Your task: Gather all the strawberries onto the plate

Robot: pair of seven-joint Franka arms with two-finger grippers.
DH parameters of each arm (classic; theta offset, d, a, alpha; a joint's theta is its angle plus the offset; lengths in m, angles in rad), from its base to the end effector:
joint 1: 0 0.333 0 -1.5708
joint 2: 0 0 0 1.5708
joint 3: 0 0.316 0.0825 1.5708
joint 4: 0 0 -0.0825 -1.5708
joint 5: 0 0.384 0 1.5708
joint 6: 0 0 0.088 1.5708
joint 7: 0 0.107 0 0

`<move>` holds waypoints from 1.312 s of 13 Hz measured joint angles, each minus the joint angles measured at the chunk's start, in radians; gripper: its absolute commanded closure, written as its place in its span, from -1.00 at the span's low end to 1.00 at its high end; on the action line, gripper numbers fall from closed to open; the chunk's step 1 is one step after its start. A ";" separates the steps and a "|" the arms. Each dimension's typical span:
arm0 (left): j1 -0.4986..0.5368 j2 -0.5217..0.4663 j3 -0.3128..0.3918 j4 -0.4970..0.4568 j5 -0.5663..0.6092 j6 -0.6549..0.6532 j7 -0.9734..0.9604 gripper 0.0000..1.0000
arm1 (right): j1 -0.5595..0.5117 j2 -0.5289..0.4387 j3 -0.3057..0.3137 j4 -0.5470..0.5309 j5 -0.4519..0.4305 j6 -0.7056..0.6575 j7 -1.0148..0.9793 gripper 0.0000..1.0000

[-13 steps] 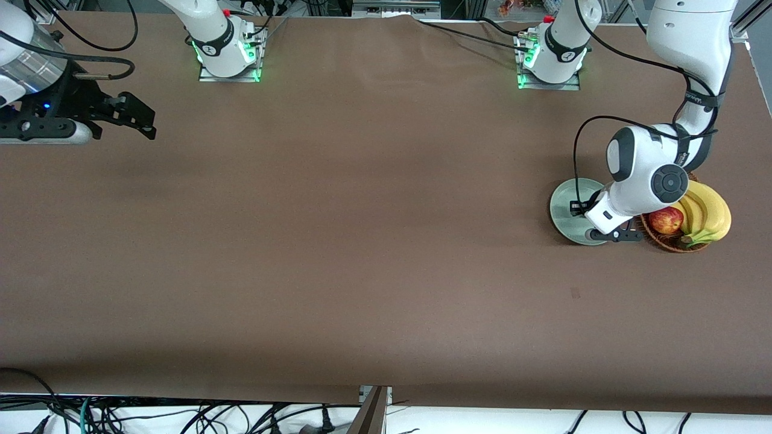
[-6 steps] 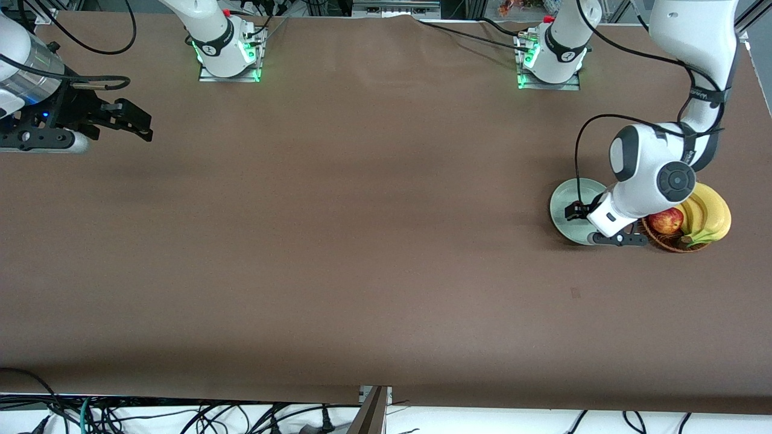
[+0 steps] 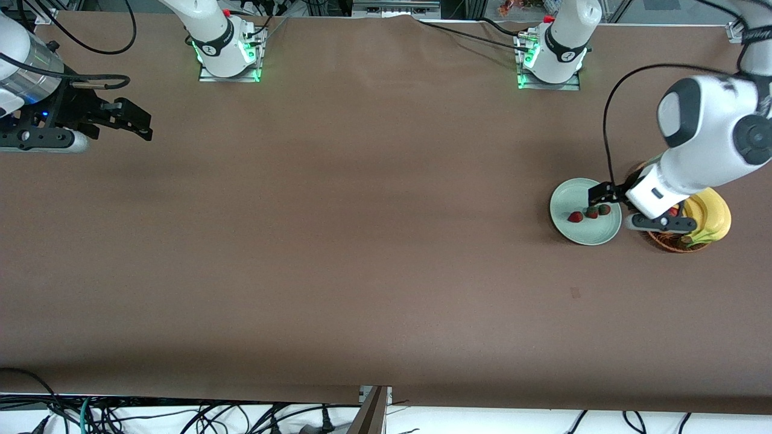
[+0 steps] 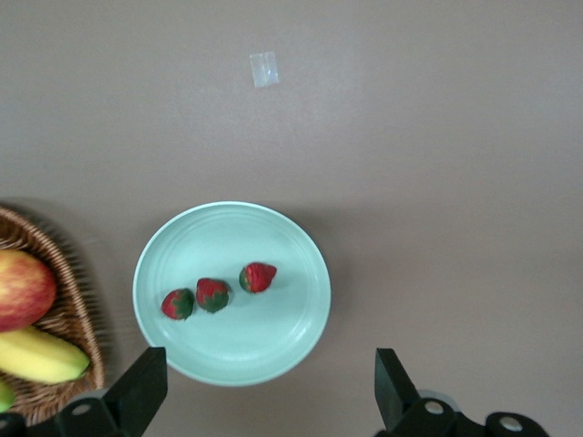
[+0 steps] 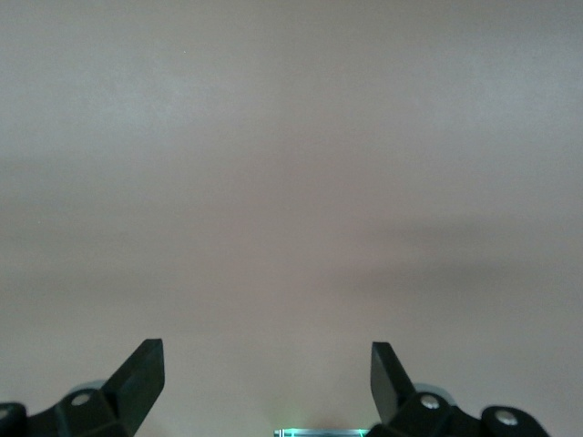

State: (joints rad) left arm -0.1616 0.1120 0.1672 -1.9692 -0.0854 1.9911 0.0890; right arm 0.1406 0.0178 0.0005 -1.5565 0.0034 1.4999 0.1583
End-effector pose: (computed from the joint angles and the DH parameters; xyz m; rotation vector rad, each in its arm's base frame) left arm 0.5707 -0.0041 0.4087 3.0762 -0.0697 -0.1314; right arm 0.5467 0.0780 0.6154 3.1316 -0.0268 -0.1160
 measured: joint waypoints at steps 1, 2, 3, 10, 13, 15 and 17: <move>0.000 -0.028 -0.001 0.010 0.000 -0.035 0.001 -1.00 | 0.000 0.000 0.000 0.000 0.000 0.000 0.000 -0.99; 0.000 -0.053 -0.002 0.023 0.000 -0.076 0.002 -1.00 | 0.000 0.000 0.000 0.000 0.000 0.000 0.000 -0.99; 0.000 -0.073 -0.006 0.047 0.000 -0.131 0.005 -1.00 | 0.000 0.000 0.000 0.000 0.000 0.000 0.000 -0.99; 0.068 -0.098 -0.117 0.230 0.004 -0.361 0.002 -1.00 | 0.000 0.000 0.000 0.000 0.000 0.000 0.000 -0.99; 0.078 -0.097 -0.119 0.260 0.004 -0.400 -0.010 -1.00 | 0.000 0.000 0.000 0.000 0.000 0.000 0.000 -0.99; 0.078 -0.096 -0.121 0.265 0.033 -0.424 -0.023 -1.00 | 0.000 0.000 0.000 0.000 0.000 0.000 0.000 -0.99; 0.078 -0.094 -0.125 0.267 0.062 -0.442 -0.027 -1.00 | 0.000 0.000 0.000 0.000 0.000 0.000 0.000 -0.99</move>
State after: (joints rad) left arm -0.0833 0.0180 0.0425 -1.7022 -0.0235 1.5493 0.0625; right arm 0.1406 0.0178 0.0006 -1.5561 0.0034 1.4995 0.1583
